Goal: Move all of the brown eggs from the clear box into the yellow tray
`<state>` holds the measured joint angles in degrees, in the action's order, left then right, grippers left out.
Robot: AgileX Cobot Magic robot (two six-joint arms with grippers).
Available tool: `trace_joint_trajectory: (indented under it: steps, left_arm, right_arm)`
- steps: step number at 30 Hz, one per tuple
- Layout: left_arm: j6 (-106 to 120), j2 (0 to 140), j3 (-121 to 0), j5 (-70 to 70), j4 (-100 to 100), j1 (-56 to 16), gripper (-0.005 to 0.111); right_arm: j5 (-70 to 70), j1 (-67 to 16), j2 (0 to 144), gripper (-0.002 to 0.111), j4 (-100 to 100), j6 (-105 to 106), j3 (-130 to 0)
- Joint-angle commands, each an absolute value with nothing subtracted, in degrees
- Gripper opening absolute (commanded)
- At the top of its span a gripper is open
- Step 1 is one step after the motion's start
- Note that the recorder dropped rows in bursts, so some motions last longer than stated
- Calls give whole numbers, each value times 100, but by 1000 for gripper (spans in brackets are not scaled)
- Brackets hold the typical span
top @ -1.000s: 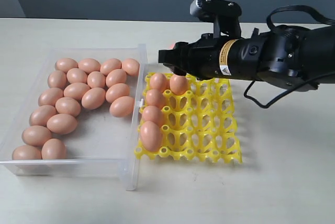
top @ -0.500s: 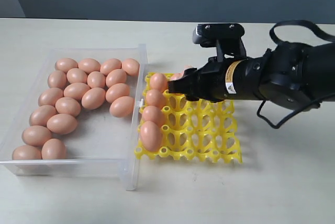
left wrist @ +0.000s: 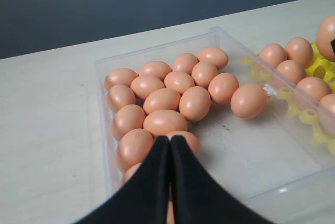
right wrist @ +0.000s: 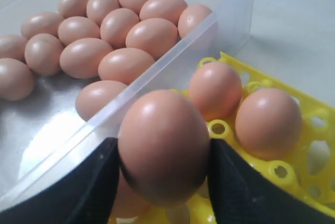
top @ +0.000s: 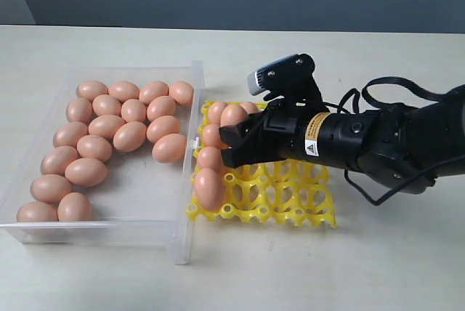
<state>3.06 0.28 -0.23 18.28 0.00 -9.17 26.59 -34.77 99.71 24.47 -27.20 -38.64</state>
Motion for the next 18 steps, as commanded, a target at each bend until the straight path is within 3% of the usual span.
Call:
trace_joint_trajectory:
  steps: [1,18]
  left_arm:
    - [301,0,0,1769,0,-924,0]
    - [301,0,0,1769,0,-924,0]
  right_arm:
    - [2802,-3473,10158,-1,2266,-2342,-3846]
    - [3076,-3473,10529,-1,911,-1088,-3857]
